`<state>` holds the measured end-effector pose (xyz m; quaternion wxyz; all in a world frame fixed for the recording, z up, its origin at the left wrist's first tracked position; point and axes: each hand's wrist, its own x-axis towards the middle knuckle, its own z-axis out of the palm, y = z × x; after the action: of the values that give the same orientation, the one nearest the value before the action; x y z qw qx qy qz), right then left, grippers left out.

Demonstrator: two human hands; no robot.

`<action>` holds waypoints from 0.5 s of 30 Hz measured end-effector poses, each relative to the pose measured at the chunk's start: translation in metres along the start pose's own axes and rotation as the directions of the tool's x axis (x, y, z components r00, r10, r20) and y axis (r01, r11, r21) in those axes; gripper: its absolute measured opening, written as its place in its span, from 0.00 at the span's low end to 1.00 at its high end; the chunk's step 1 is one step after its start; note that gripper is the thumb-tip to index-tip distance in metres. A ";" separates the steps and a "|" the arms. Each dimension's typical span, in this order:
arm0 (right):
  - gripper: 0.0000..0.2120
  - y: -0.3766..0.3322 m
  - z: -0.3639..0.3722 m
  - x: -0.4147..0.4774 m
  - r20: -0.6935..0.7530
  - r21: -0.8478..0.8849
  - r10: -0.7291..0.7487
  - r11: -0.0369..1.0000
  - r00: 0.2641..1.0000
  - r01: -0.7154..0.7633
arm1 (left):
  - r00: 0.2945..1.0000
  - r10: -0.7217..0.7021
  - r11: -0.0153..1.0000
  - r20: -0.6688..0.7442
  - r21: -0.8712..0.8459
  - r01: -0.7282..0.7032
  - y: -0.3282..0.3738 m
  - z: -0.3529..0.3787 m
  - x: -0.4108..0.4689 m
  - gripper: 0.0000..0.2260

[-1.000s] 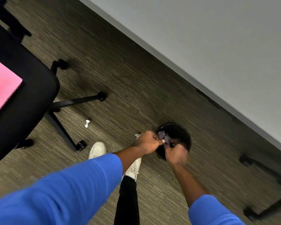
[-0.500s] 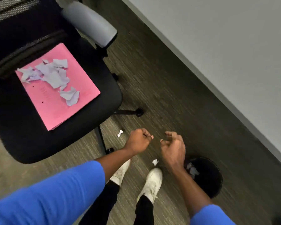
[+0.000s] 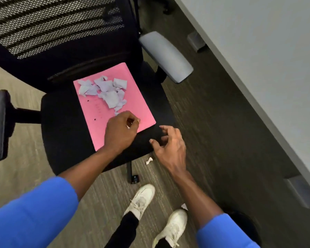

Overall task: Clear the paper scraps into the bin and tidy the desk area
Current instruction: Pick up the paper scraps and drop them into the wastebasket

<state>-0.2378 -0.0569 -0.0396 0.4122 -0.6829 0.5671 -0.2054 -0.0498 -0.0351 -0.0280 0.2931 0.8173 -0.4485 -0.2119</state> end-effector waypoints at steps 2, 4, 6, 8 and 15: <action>0.32 -0.017 0.018 0.016 0.087 -0.065 -0.074 0.995 0.993 0.079 | 0.995 0.028 0.997 -0.099 0.077 -0.020 -0.024 -0.024 0.023 0.06; 0.41 -0.032 0.036 0.033 0.189 -0.138 -0.128 0.978 0.974 0.155 | 0.990 0.034 0.983 -0.133 0.181 -0.010 -0.049 -0.043 0.048 0.15; 0.46 -0.048 0.055 0.051 0.255 -0.205 -0.151 0.957 0.955 0.206 | 0.997 0.000 0.963 -0.076 0.267 0.021 -0.070 -0.055 0.073 0.30; 0.51 -0.063 0.075 0.068 0.292 -0.288 -0.161 0.925 0.943 0.247 | 0.999 -0.044 0.941 0.010 0.336 0.039 -0.087 -0.063 0.094 0.43; 0.58 -0.091 0.128 0.116 0.378 -0.510 -0.119 0.801 0.918 0.313 | 0.977 0.003 0.915 0.211 0.394 -0.088 -0.114 -0.063 0.145 0.57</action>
<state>-0.0558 -0.1226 -0.0623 0.2551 -0.8586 0.4429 0.0400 0.1312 -0.0929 -0.0701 0.0759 0.8230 -0.5292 -0.1921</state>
